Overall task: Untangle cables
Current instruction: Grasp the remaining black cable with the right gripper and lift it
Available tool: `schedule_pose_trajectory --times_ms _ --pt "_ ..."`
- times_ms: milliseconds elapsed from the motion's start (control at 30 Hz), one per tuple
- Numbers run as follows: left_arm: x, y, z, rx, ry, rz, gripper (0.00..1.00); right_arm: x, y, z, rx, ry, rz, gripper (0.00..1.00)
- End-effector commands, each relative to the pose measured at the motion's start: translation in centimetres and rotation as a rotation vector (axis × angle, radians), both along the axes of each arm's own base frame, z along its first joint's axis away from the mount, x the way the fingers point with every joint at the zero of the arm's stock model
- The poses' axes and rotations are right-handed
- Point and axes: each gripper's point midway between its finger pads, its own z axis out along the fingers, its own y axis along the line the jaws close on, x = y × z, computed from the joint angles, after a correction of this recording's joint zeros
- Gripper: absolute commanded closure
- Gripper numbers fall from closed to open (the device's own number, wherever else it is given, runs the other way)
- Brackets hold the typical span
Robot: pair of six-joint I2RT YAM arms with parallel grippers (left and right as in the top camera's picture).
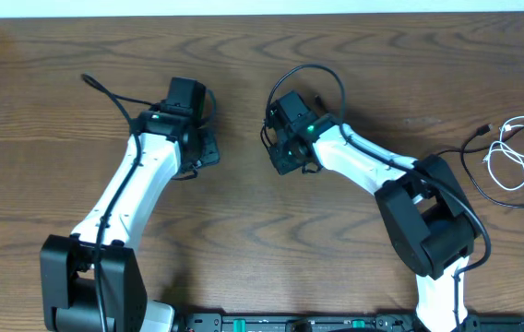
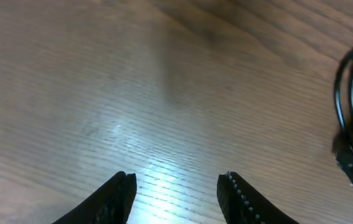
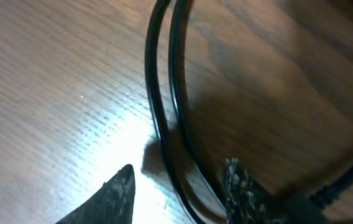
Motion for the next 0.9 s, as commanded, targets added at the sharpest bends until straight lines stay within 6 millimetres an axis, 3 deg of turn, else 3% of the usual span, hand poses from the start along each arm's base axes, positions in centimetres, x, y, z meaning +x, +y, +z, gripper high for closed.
schedule_pose_trajectory --times_ms 0,100,133,300,433,567,733,867 --pt "0.2 0.5 0.0 0.012 0.003 0.028 0.52 -1.1 -0.2 -2.2 -0.041 0.050 0.025 0.65" --pt "0.2 0.5 0.0 0.012 0.002 0.028 0.52 -2.1 -0.7 -2.5 -0.066 0.086 0.029 0.96" --pt "0.3 0.5 0.0 0.012 0.002 0.028 0.52 -2.5 -0.8 -2.6 -0.074 0.100 0.031 0.99" --pt "0.3 0.2 0.0 -0.004 0.002 0.023 0.52 -5.0 -0.7 -2.4 -0.048 0.214 0.055 0.99" --pt "0.4 -0.6 0.0 -0.050 0.001 0.012 0.52 -5.1 -0.6 0.0 -0.010 0.204 0.057 0.99" --pt "0.3 -1.1 0.0 -0.078 0.005 0.004 0.52 -3.9 0.0 5.6 0.101 0.113 0.059 0.99" --pt "0.3 -1.4 0.0 -0.091 0.007 0.000 0.52 -2.3 0.1 14.0 0.240 -0.080 0.059 0.99" --pt "0.2 -1.5 0.0 -0.095 0.009 -0.001 0.52 -2.0 -0.7 18.3 0.275 -0.195 0.044 0.99"
